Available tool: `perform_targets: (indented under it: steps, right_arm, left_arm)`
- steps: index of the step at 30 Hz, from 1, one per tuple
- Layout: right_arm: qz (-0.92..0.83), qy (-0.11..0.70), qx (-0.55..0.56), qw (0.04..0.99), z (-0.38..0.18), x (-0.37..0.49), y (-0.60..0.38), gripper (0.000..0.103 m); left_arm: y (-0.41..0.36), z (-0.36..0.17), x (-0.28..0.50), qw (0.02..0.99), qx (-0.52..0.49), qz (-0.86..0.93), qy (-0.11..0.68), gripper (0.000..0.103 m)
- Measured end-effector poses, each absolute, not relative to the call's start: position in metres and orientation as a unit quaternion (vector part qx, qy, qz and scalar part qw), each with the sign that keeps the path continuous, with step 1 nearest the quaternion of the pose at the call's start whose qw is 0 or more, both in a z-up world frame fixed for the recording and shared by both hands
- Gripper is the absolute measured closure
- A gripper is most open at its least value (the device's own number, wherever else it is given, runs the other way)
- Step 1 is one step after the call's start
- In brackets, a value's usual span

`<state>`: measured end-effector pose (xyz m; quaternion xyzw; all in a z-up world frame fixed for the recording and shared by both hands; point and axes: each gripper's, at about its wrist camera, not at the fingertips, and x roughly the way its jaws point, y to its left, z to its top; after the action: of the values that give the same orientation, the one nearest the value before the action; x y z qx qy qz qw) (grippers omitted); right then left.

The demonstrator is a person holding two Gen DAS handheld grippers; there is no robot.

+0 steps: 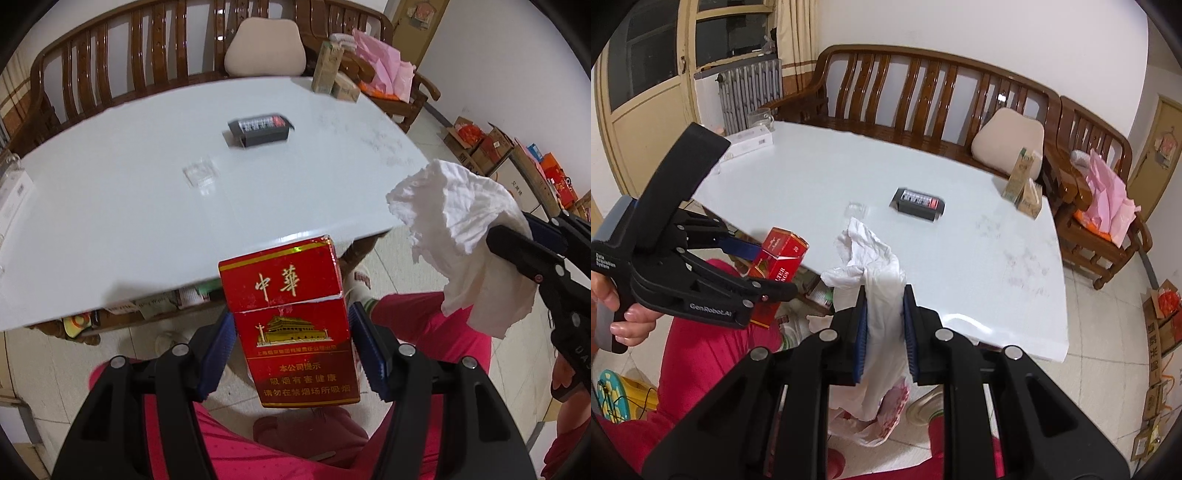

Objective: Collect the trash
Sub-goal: 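Lift the cigarette pack and tissue and carry them down over the bag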

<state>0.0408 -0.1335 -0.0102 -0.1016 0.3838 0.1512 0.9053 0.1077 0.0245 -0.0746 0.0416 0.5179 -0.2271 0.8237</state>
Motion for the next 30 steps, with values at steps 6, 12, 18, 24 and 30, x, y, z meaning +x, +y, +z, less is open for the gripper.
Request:
perform_targets:
  steps: [6,12,18,24,30]
  right_arm:
    - [0.147,0.399,-0.110,0.898,-0.036,0.029,-0.130,0.085]
    - [0.148,0.424,-0.096,0.888,-0.062,0.027,-0.133,0.085]
    - [0.143,0.451,-0.086,0.877,-0.092,0.028,-0.135,0.085]
    - [0.138,0.473,-0.080,0.866,-0.122,0.031,-0.136,0.085]
    - [0.135,0.502,-0.070,0.851,-0.154,0.036,-0.137,0.085]
  left_arm:
    - [0.018,-0.100,0.100,0.816,0.048,-0.225,0.531,0.043]
    - [0.013,-0.128,0.100,0.800,0.046,-0.225,0.555,0.043]
    - [0.009,-0.159,0.104,0.783,0.046,-0.223,0.579,0.043]
    - [0.003,-0.187,0.110,0.766,0.044,-0.221,0.602,0.043]
    - [-0.002,-0.216,0.117,0.749,0.041,-0.219,0.624,0.043]
